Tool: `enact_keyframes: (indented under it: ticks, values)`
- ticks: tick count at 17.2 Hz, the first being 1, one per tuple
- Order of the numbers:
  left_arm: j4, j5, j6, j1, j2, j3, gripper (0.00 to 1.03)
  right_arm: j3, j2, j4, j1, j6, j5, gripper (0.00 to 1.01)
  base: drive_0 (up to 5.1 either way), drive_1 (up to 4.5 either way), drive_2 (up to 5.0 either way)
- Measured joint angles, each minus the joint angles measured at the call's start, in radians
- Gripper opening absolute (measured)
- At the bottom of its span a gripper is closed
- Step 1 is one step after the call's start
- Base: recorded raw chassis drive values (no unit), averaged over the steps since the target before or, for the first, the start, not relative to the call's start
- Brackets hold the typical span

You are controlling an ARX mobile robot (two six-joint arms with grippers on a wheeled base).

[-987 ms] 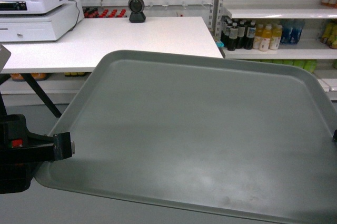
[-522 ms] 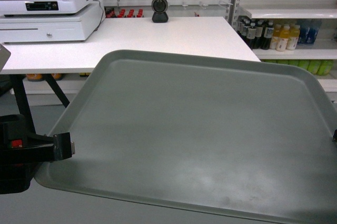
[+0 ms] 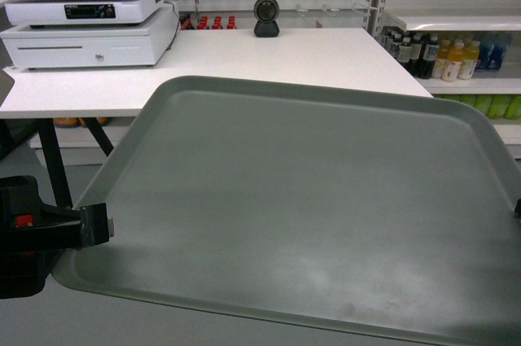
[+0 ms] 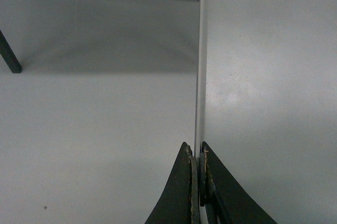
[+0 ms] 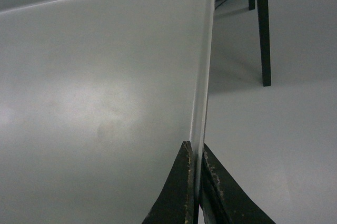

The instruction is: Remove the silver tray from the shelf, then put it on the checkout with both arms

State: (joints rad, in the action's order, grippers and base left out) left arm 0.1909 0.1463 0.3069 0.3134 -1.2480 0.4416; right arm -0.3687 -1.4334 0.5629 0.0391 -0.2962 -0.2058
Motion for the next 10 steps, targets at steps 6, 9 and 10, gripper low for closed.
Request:
enact_keyframes:
  ticks: [6, 9, 10]
  values:
    - [0.002, 0.000, 0.000, 0.000, -0.002, 0.000, 0.02, 0.000, 0.000, 0.000, 0.000, 0.000, 0.001, 0.03, -0.1, 4.24, -4.4]
    - [-0.003, 0.000, 0.000, 0.000, -0.003, 0.000, 0.02, 0.000, 0.000, -0.004, 0.000, 0.000, 0.000, 0.03, 0.1, 4.37, -4.3]
    - [-0.002, 0.000, 0.000, 0.000, -0.002, 0.000, 0.02, 0.000, 0.000, -0.003, 0.000, 0.000, 0.000, 0.03, 0.1, 4.41, -4.2]
